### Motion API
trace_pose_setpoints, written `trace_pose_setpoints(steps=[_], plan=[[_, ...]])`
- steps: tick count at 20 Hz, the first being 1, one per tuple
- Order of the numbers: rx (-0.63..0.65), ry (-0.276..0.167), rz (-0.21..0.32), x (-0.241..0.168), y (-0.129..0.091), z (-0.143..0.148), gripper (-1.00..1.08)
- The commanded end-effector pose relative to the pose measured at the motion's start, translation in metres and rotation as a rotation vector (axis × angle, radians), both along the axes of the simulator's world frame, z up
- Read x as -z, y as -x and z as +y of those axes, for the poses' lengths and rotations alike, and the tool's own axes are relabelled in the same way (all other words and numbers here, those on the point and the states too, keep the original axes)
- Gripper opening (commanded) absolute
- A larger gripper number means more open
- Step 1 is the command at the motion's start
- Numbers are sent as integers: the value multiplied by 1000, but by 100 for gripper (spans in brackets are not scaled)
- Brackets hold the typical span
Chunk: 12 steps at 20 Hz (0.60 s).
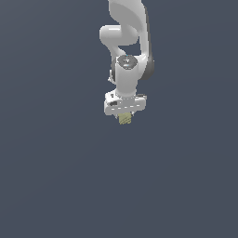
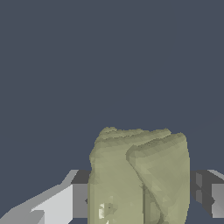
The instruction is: Pick up the object and move it to a goal position.
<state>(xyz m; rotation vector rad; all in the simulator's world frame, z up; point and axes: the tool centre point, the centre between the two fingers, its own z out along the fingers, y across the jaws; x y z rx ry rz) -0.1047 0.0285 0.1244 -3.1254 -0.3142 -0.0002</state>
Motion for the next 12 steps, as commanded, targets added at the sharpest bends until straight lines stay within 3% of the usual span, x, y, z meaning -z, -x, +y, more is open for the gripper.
trace_pose_setpoints(steps=[1,12], plan=[[0,-1,0,-24,-1,-8,-100],[0,-2,0,-133,-6,-47,-100]])
